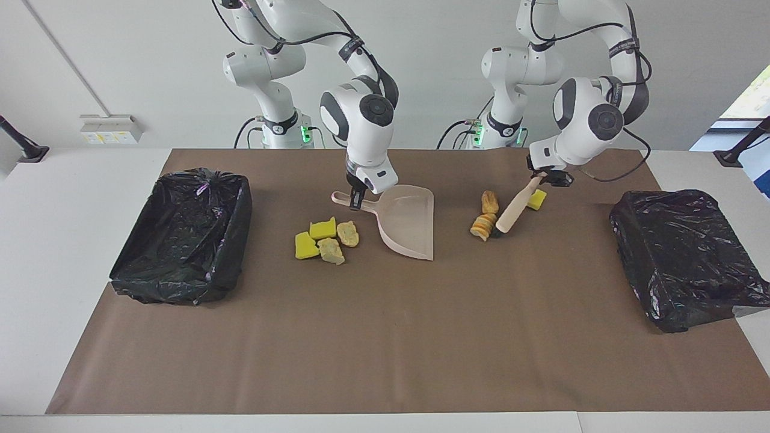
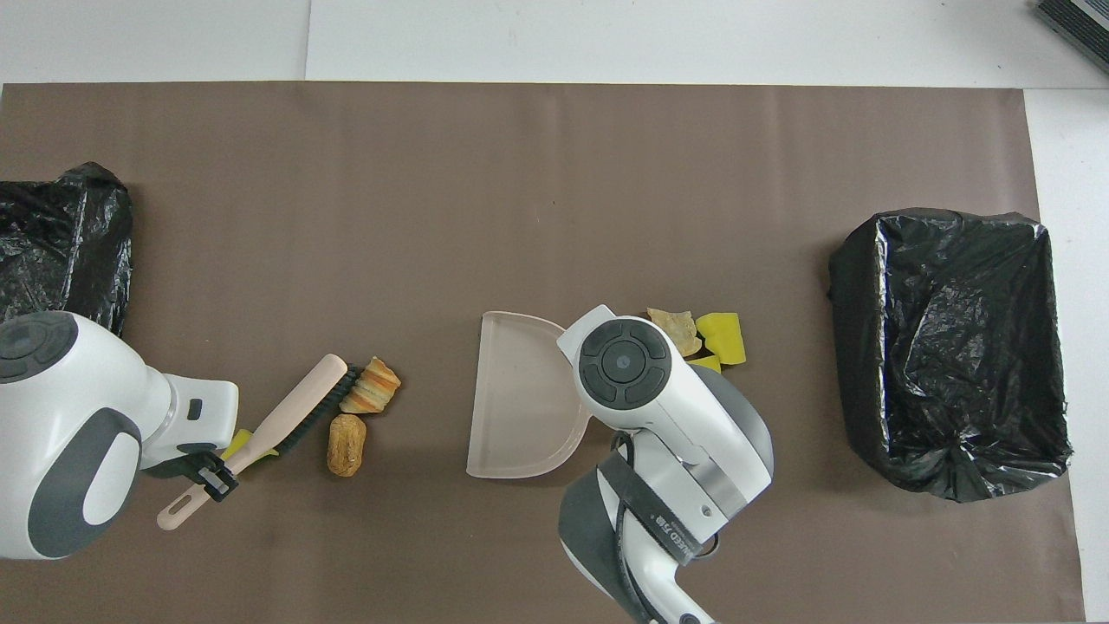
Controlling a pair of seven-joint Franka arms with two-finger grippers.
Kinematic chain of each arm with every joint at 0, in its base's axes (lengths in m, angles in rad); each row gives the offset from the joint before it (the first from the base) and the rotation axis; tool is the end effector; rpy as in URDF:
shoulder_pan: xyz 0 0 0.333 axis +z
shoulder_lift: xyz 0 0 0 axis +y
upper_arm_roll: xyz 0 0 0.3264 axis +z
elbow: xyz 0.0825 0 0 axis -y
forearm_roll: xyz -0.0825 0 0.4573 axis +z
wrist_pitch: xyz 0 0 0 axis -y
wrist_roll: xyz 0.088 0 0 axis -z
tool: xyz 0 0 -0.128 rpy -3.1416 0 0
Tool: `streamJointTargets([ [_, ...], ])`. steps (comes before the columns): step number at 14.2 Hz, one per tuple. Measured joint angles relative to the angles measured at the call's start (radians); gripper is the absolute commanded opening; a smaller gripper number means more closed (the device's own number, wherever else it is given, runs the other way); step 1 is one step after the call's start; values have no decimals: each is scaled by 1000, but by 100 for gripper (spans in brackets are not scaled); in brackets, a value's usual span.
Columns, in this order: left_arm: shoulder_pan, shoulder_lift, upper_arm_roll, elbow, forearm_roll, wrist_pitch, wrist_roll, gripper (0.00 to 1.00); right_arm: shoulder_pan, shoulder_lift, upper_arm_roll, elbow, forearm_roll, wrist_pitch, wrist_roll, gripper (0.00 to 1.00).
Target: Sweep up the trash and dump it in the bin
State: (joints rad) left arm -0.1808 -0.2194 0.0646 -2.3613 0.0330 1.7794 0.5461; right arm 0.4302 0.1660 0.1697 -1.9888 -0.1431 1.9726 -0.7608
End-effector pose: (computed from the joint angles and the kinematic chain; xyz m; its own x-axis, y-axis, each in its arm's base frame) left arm 0.4729 -0.0523 0.3406 0.7219 -0.6184 -0.3105 -0.5969 -0.7835 0.1727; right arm 0.5241 0.3428 0.3180 0.1332 0.9719 -0.1939 0.9874 -0.1469 -0.0583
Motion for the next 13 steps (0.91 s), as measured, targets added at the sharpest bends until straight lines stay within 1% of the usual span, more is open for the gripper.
streamJointTargets([
  [3,1,-82,-3,-18,0,-74,-242,0,0,0,0,-1,-1,0,0,0],
  [7,8,-161,7,-100,9,-96,-601,0,0,0,0,-1,-2,1,-56,0],
  [10,8,-198,8,-119,31,-128,-840,0,-1,0,0,-2,-6,1,-87,0],
  [13,10,-225,8,-168,56,-129,-975,0,-1,1,0,-4,-10,1,-87,0],
])
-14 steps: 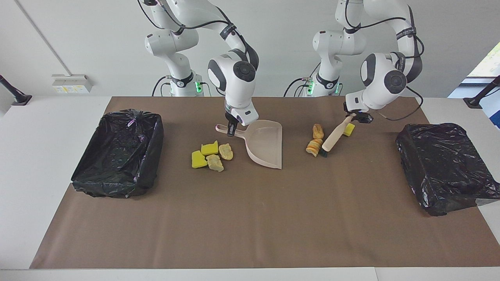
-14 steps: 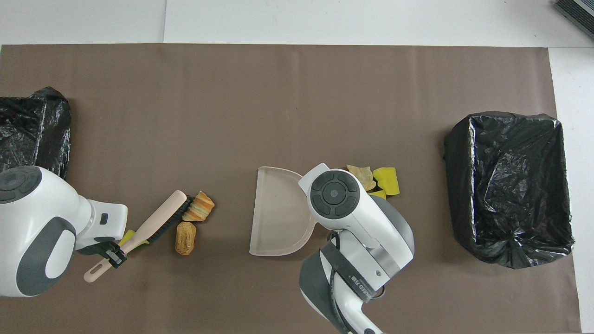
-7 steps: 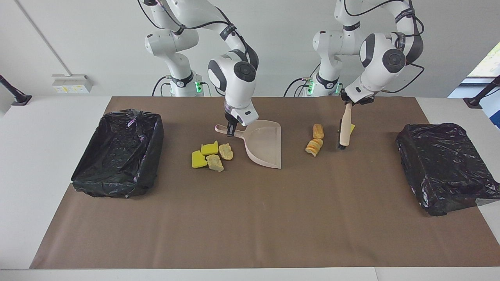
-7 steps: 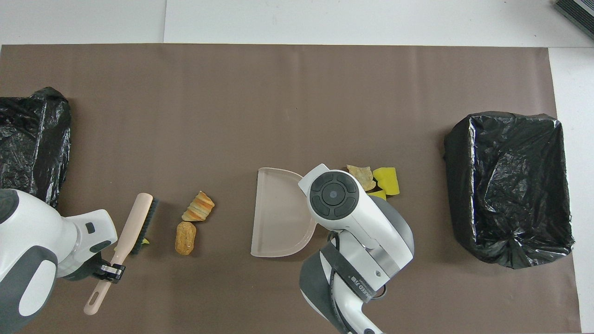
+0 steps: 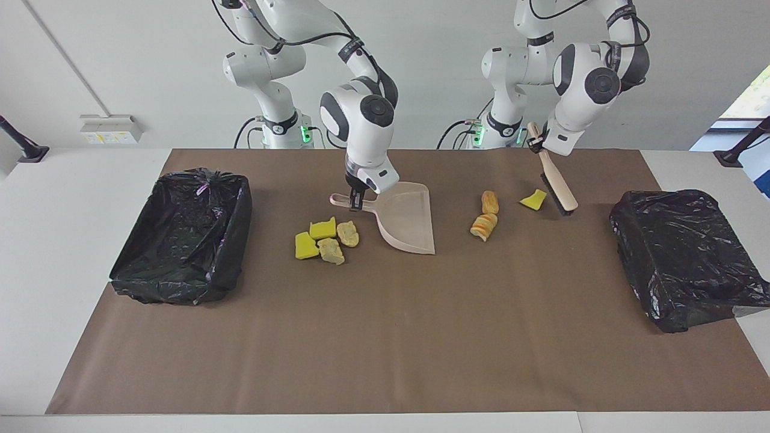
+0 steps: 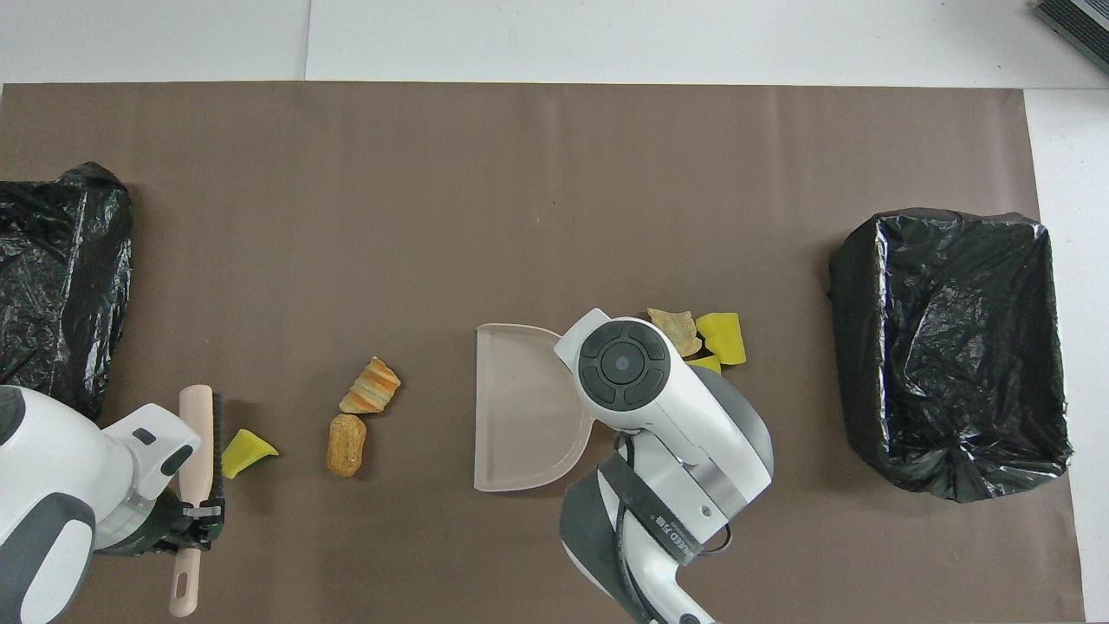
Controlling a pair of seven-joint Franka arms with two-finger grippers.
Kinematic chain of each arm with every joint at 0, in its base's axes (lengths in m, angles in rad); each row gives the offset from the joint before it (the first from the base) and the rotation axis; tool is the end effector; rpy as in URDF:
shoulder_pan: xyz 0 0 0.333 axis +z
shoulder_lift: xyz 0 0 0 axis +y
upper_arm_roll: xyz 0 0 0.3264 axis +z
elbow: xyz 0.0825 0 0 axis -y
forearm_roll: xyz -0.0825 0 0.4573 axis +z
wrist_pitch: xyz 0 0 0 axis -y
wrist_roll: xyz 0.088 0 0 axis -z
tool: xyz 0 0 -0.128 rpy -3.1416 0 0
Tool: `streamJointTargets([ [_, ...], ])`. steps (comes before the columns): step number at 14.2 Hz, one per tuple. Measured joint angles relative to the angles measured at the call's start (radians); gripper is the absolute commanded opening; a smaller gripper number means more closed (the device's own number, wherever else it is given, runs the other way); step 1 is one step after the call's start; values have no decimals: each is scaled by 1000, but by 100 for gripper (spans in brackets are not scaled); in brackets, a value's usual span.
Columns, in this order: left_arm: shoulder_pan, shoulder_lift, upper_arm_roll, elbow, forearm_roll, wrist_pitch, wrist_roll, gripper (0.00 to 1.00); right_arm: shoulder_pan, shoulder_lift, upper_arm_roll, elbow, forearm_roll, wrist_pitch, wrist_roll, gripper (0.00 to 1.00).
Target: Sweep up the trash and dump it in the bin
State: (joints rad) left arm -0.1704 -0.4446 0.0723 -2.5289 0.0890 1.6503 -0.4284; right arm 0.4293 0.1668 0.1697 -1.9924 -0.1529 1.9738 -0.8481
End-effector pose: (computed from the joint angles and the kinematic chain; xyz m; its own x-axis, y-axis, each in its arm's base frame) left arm 0.3982 -0.0305 0.3569 0.8799 0.3056 -0.3639 0.2389 -0.9464 -0.2172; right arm 0.5240 0.3412 0.3159 0.0423 0.9797 -0.1961 0.9957 -0.0575 -0.0725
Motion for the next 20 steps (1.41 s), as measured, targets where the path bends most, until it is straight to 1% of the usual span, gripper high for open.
streamJointTargets([
  [2,4,-16,-2,-67,2,20,-68,0,0,2,0,-3,-2,2,0,0],
  [4,3,-17,-11,-122,2,95,-134,0,0,2,0,-4,-4,4,0,0],
  [6,1,-9,-42,-138,2,153,-168,0,0,2,0,-4,-4,4,0,0],
  [8,-12,9,-98,-140,-14,202,-187,0,0,2,0,-5,-4,5,0,0],
  [10,-19,43,-195,-130,-90,261,-212,0,0,2,0,-5,-4,5,0,0],
  [11,-20,70,-252,-113,-132,288,-225,0,0,2,0,-5,-4,5,0,0],
  [13,-21,144,-344,-40,-192,327,-239,0,0,2,0,-5,-4,5,0,0],
  [15,-22,239,-404,51,-216,376,-236,0,0,2,0,-5,-4,5,0,0],
  [17,-23,317,-469,108,-217,451,-225,0,0,2,0,-5,-4,5,0,0],
  [18,-26,339,-493,126,-217,473,-220,0,0,2,0,-5,-4,5,0,0],
  [20,-57,353,-509,155,-219,484,-210,0,0,2,0,-6,-4,5,0,0],
])
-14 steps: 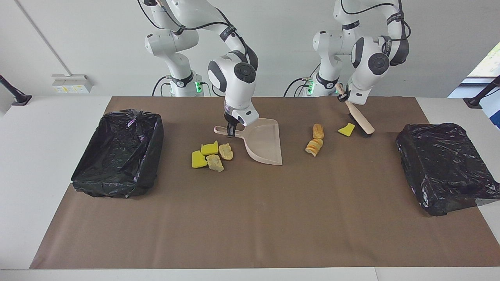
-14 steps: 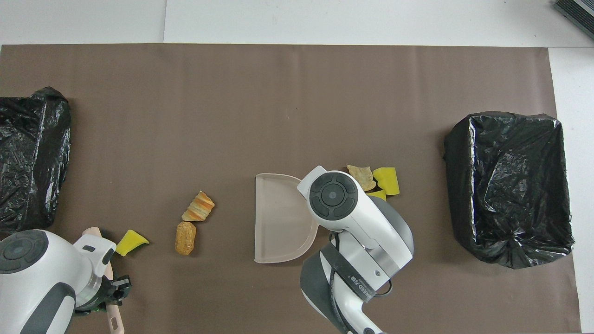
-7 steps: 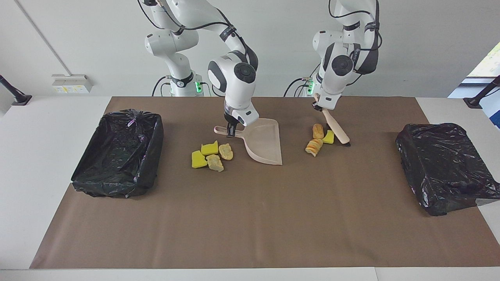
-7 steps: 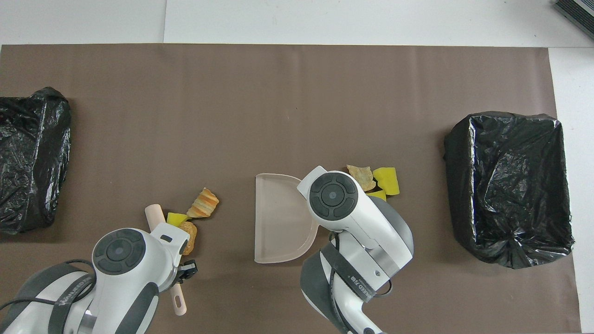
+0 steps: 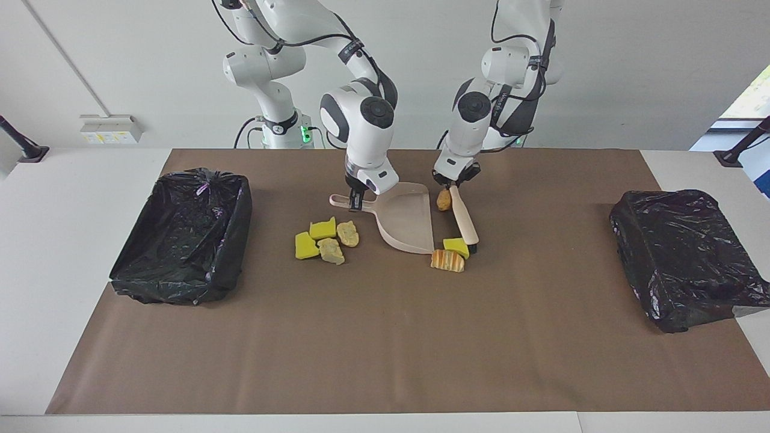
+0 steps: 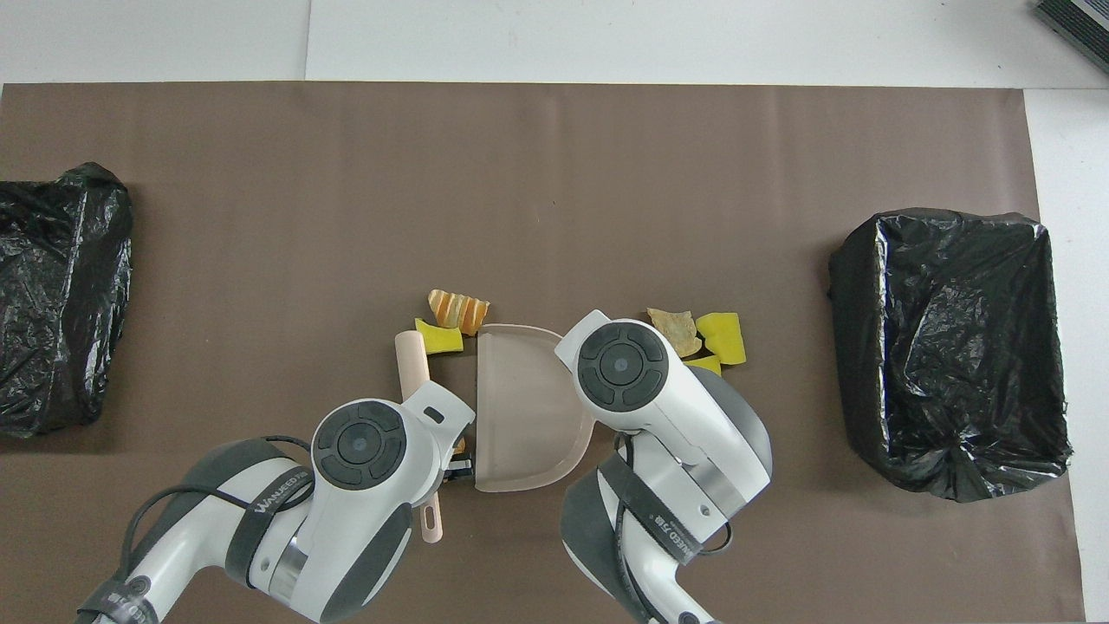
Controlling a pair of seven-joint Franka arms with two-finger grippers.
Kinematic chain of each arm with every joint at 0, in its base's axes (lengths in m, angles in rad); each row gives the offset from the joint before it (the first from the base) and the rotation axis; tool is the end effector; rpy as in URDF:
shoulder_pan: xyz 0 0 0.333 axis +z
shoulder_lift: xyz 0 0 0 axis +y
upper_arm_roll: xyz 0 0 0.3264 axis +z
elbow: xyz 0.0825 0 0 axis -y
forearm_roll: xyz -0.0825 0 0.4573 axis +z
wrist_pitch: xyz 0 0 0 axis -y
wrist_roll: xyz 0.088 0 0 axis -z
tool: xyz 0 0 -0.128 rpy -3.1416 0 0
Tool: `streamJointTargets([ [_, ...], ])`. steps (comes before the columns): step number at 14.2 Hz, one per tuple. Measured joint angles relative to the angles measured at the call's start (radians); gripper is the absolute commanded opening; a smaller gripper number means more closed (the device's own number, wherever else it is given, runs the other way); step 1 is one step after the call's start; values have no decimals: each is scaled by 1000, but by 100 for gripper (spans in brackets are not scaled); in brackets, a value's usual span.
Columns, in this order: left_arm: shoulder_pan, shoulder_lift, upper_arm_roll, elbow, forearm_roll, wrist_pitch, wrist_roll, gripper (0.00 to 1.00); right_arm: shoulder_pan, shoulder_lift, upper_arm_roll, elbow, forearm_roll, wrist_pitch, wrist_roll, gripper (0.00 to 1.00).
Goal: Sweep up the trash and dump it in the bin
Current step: 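Sweep the scraps into the dustpan with the brush in the left gripper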
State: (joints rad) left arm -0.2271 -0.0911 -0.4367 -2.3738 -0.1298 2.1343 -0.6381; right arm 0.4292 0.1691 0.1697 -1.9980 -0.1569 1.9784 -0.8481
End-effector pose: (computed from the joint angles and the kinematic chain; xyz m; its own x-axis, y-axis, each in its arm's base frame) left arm 0.4069 -0.3249 0.2854 0.9851 0.0598 -0.1612 0.0530 -0.9975 -0.0460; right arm 0.5232 0.3404 0.3120 0.0394 0.9790 -0.2000 0.9958 -0.0551 -0.0735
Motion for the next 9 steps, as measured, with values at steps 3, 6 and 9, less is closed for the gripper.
streamJointTargets([
  [3,-66,4,-5,29,-45,0,5,0,0,0,0,0,0,0,0,0],
  [6,-109,7,-6,79,-83,-27,6,0,0,0,0,-1,0,0,0,0],
  [9,-93,-2,17,164,-84,-248,12,0,0,0,0,-1,0,0,0,0],
])
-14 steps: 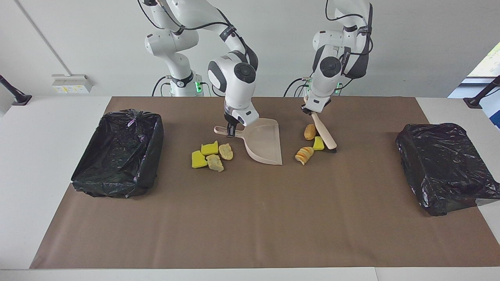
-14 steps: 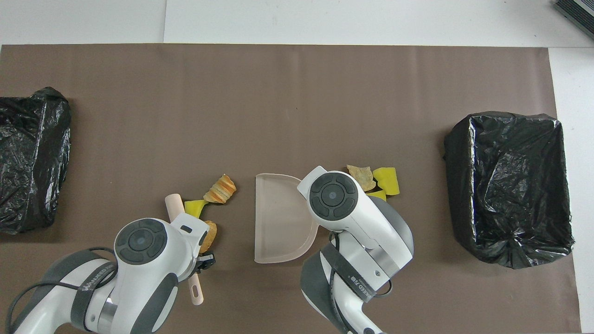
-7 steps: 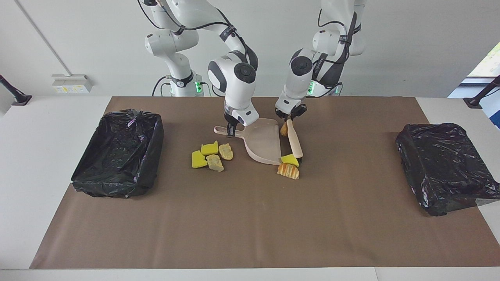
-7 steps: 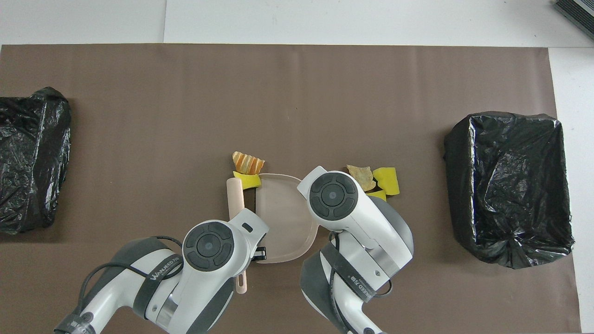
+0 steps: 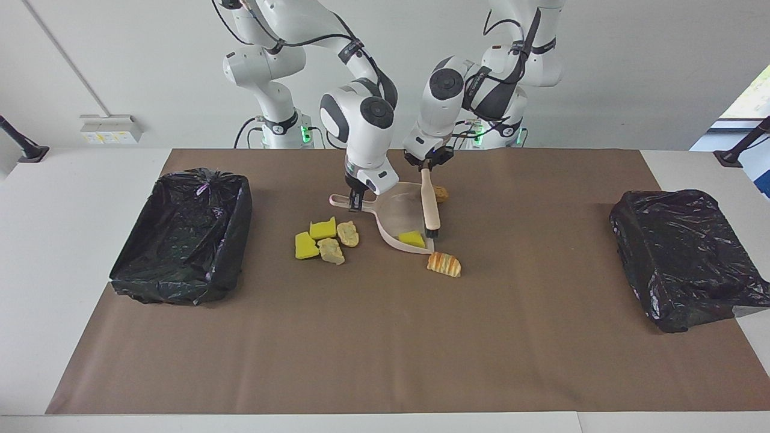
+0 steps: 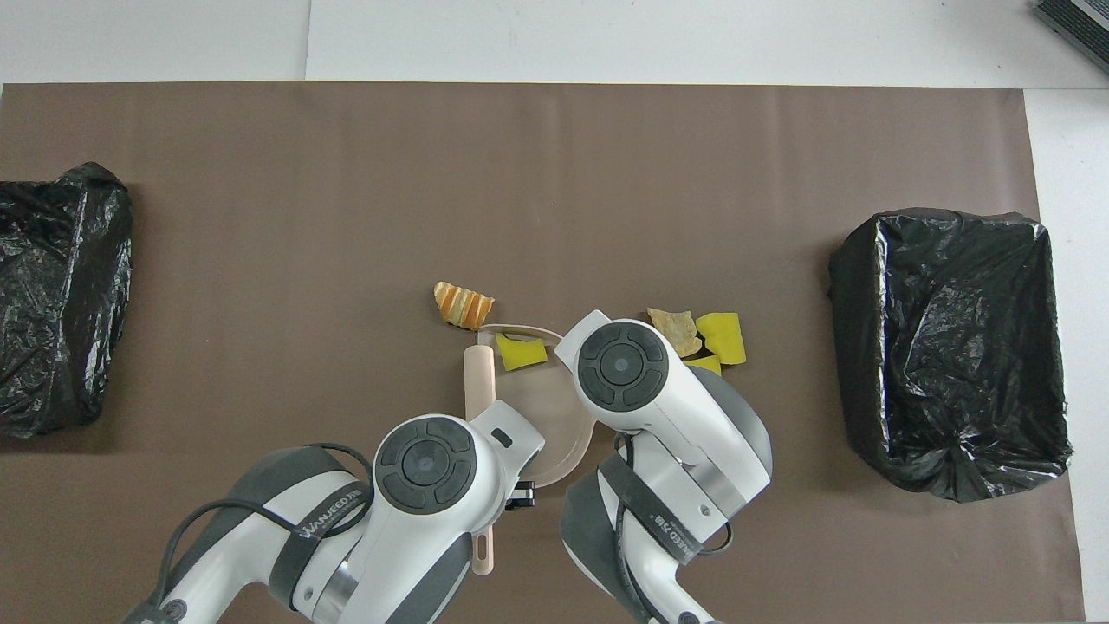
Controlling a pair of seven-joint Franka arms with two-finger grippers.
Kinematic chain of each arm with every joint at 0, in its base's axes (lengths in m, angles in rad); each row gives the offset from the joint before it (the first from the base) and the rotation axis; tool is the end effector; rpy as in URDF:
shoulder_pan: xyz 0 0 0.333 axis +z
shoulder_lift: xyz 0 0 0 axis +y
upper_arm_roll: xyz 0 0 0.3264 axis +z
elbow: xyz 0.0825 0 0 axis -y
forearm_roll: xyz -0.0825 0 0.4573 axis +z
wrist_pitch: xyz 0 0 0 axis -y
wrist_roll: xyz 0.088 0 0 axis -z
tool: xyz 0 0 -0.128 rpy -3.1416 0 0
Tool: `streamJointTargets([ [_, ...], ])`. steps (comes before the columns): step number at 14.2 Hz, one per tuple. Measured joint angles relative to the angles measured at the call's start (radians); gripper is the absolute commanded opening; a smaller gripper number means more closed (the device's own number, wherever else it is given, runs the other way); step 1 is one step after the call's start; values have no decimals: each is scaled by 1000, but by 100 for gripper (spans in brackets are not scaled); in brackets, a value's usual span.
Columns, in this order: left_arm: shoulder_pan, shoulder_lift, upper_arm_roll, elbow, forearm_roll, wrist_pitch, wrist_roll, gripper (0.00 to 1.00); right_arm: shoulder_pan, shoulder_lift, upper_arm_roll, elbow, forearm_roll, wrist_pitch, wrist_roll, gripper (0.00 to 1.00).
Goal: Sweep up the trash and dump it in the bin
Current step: 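Sweep the scraps into the dustpan with the brush in the left gripper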
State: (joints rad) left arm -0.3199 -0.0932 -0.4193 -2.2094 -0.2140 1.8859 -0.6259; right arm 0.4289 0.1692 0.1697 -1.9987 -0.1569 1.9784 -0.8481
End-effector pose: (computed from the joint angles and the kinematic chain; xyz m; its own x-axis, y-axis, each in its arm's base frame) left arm 0.3881 -0.3807 0.3510 0.9605 -0.0123 -0.2781 -0.0198 -0.9995 -0.0239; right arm 0.5231 0.3401 0.3116 0.0395 0.9789 -0.2005 0.9957 -0.0554 -0.0742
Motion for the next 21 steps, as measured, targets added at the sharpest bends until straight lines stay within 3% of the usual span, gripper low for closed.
streamJointTargets([
  [3,15,-47,17,22,0,-202,-66,0,0,0,0,0,0,0,0,0],
  [5,15,-93,16,-32,0,-208,-166,0,0,0,0,0,0,0,0,0],
  [8,12,-150,9,-189,-31,-29,-307,0,0,0,0,0,0,0,0,0],
  [11,2,-138,1,-250,-124,175,-349,0,0,0,0,0,0,0,0,0],
  [18,-30,-65,-3,-150,-172,263,-358,0,0,0,0,0,0,0,0,0],
  [21,-25,-34,5,-117,-172,259,-232,0,0,0,0,0,0,0,0,0],
])
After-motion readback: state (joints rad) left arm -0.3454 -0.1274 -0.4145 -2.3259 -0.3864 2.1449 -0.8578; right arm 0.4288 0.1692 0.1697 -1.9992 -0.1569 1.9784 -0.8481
